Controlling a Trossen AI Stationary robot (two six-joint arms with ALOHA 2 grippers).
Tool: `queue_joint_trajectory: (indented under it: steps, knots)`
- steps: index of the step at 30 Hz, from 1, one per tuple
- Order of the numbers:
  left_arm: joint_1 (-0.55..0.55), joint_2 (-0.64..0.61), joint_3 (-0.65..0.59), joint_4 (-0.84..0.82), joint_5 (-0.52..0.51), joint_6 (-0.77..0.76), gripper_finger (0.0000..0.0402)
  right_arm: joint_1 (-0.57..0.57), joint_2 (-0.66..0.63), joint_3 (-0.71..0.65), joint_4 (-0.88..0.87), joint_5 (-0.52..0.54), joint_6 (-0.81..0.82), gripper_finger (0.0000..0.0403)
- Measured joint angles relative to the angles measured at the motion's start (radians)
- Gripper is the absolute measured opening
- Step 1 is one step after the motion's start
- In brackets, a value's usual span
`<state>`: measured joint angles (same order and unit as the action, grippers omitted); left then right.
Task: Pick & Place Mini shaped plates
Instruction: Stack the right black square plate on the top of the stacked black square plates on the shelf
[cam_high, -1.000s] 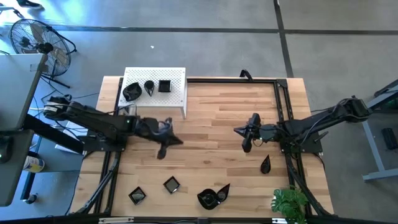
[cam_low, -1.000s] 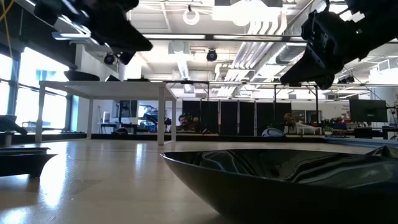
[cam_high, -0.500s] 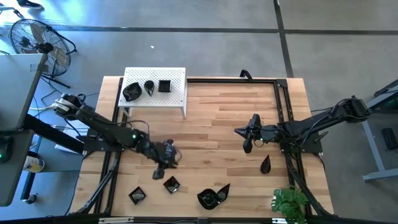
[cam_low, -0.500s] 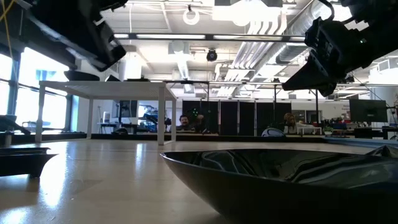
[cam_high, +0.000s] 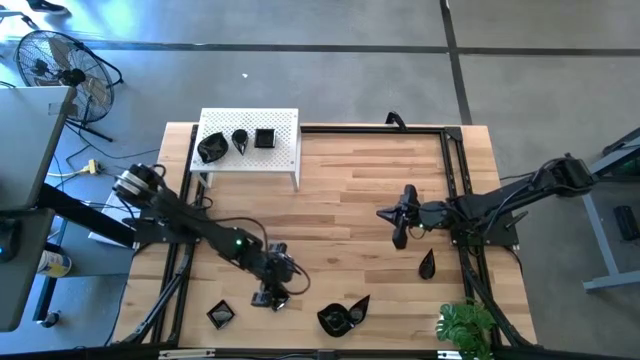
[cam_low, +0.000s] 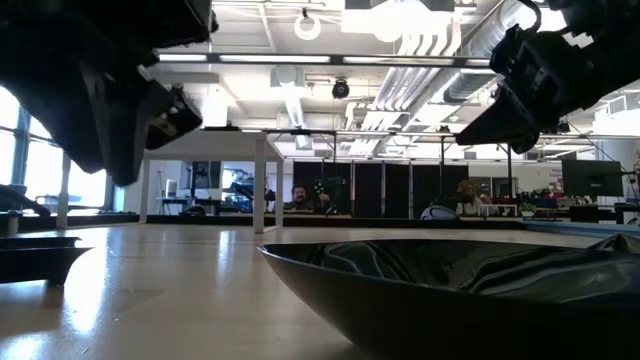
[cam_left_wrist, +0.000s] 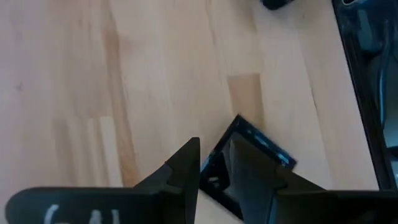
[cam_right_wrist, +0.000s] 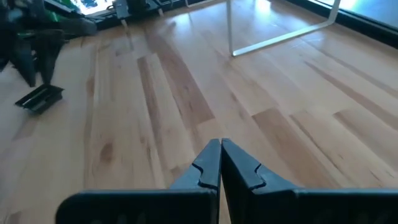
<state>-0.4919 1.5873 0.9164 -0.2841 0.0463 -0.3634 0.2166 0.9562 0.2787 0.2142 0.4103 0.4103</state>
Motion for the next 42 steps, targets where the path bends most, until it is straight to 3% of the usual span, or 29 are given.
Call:
queue_joint_trajectory:
  steps: [10, 14, 38, 42]
  knots:
    - [0.001, 0.081, 0.009, -0.014, 0.070, 0.080, 0.0088, 0.111, 0.018, 0.000, 0.015, 0.078, 0.003, 0.0001]
    - [0.001, 0.081, 0.009, -0.030, 0.034, 0.110, 0.0088, 0.132, 0.019, 0.000, 0.028, 0.101, 0.000, 0.0001]
    - [0.008, 0.128, 0.008, -0.050, 0.066, 0.184, 0.0088, 0.142, 0.019, 0.000, 0.038, 0.104, -0.003, 0.0001]
    - [0.008, 0.114, 0.008, -0.072, 0.034, 0.181, 0.0088, 0.142, 0.019, 0.000, 0.038, 0.106, -0.008, 0.0001]
